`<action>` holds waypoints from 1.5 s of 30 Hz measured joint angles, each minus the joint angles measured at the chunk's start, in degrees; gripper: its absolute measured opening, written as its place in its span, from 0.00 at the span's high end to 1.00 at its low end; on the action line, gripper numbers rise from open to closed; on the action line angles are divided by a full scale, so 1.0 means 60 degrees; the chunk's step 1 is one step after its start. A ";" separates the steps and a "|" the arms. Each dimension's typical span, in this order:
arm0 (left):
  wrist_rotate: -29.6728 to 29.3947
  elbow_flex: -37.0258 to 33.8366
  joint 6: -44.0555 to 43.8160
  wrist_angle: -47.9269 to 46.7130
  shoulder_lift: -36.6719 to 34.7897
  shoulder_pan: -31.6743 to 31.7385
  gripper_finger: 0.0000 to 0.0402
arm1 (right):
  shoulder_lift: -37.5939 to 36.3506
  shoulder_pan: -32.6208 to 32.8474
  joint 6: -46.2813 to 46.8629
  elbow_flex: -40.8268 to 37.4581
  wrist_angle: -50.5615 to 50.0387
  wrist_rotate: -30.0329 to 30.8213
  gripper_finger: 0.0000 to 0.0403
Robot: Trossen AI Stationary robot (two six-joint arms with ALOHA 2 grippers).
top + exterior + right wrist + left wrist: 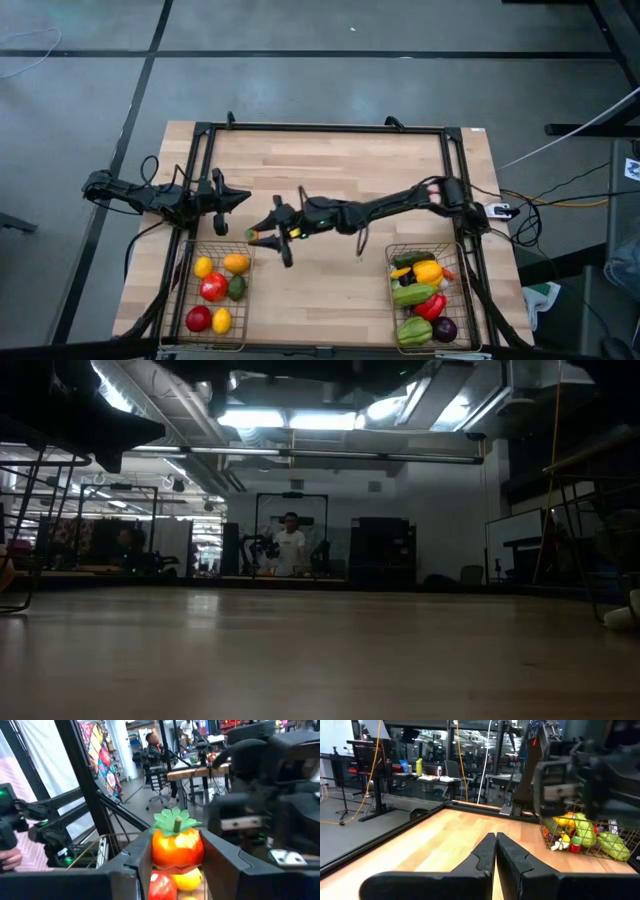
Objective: Sort produce into baskets
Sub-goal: Put the red persimmon into the left wire basket
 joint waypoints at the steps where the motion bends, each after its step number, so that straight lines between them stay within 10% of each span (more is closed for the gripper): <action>1: -0.0002 0.0000 0.0011 -0.0014 0.0000 0.0000 0.97 | 0.0228 0.0014 0.0004 0.0280 0.0018 -0.0007 0.65; 38: 0.0000 0.0007 0.0037 -0.1584 0.0062 0.0000 0.97 | 0.2401 0.0311 0.0199 0.2009 -0.1067 0.0531 0.62; 45: 0.0000 0.0007 0.0033 -0.1587 0.0062 0.0000 0.97 | 0.2390 0.0311 0.0695 0.2005 -0.1294 0.2342 0.50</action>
